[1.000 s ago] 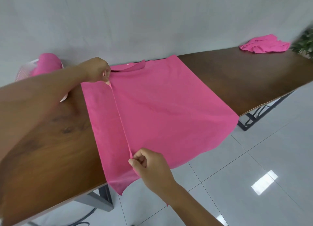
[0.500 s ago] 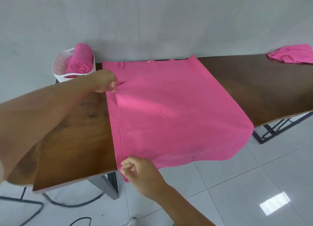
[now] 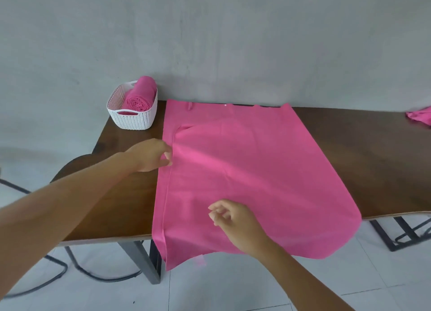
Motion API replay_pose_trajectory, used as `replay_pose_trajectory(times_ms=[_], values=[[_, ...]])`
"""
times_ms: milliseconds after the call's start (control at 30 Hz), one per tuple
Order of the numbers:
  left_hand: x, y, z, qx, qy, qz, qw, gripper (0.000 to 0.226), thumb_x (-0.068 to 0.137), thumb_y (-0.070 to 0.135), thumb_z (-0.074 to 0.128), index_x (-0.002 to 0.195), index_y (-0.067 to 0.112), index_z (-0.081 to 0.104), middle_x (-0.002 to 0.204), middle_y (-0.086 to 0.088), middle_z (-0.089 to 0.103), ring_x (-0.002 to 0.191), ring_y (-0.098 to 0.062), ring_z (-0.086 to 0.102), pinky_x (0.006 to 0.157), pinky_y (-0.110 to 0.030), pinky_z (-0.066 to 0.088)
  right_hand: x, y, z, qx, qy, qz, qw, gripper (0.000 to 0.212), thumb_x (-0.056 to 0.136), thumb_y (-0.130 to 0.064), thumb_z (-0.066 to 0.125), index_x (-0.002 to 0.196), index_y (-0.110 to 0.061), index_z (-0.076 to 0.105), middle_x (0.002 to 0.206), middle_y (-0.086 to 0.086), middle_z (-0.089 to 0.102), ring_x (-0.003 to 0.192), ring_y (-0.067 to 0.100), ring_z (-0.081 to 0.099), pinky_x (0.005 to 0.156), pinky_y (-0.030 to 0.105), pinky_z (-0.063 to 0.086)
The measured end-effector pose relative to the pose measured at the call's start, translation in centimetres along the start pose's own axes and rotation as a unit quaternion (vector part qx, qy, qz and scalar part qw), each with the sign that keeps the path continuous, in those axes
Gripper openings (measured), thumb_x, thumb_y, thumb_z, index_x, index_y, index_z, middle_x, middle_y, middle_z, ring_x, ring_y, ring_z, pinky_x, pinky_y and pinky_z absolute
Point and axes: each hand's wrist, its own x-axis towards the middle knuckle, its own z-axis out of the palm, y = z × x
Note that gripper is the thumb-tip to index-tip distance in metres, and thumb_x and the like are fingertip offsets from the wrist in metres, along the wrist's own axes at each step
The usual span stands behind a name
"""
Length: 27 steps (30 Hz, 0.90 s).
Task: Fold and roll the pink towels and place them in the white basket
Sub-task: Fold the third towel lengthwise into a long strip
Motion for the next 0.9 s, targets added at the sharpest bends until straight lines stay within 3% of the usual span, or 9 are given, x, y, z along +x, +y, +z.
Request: replay_pose_trajectory(times_ms=[267, 467, 567, 700, 900], values=[[-1.7, 5.7, 4.7, -0.024, 0.039, -0.074, 0.996, 0.016, 0.093, 0.037, 0.07, 0.091, 0.022, 0.073, 0.096, 0.011, 0.063, 0.086, -0.007, 0.054, 0.083, -0.026, 0.041, -0.5, 4.9, -7.0, -0.037, -0.009, -0.03, 0.999, 0.013, 0.096, -0.033, 0.062, 0.107, -0.034, 0.069, 0.095, -0.015, 0.07, 0.085, 0.003, 0.068, 0.083, 0.029, 0.054], [-1.5, 9.0, 6.2, -0.033, 0.058, -0.115, 0.991, 0.016, 0.093, 0.039, 0.068, 0.09, 0.024, 0.071, 0.098, 0.008, 0.063, 0.088, -0.012, 0.055, 0.089, -0.037, 0.049, -0.3, 7.4, -10.7, -0.046, -0.019, -0.043, 0.998, 0.013, 0.097, -0.03, 0.062, 0.108, -0.033, 0.07, 0.096, -0.016, 0.071, 0.087, 0.001, 0.067, 0.084, 0.027, 0.053], [-0.7, 10.3, 6.3, -0.041, 0.072, -0.132, 0.988, 0.018, 0.094, 0.037, 0.068, 0.101, 0.021, 0.071, 0.106, 0.004, 0.065, 0.096, -0.016, 0.058, 0.092, -0.038, 0.049, 0.4, 8.3, -12.0, -0.044, -0.022, -0.044, 0.998, 0.013, 0.097, -0.03, 0.062, 0.107, -0.034, 0.07, 0.097, -0.016, 0.071, 0.088, 0.001, 0.067, 0.085, 0.027, 0.053], [1.4, 11.0, 6.4, -0.075, 0.098, -0.155, 0.98, 0.038, 0.094, 0.037, 0.069, 0.126, 0.019, 0.061, 0.12, 0.0, 0.062, 0.111, -0.019, 0.059, 0.098, -0.039, 0.048, 2.1, 9.0, -13.3, -0.046, -0.019, -0.044, 0.998, 0.012, 0.097, -0.029, 0.062, 0.105, -0.035, 0.07, 0.094, -0.017, 0.071, 0.086, -0.001, 0.067, 0.083, 0.024, 0.052], [7.1, 10.2, 6.1, -0.148, 0.167, -0.179, 0.958, 0.037, 0.093, 0.032, 0.072, 0.123, 0.013, 0.063, 0.122, -0.002, 0.063, 0.112, -0.021, 0.059, 0.098, -0.038, 0.047, 6.7, 9.5, -14.6, -0.038, -0.013, -0.043, 0.998, 0.012, 0.096, -0.029, 0.064, 0.101, -0.038, 0.07, 0.092, -0.024, 0.07, 0.087, 0.0, 0.067, 0.083, 0.026, 0.053]])
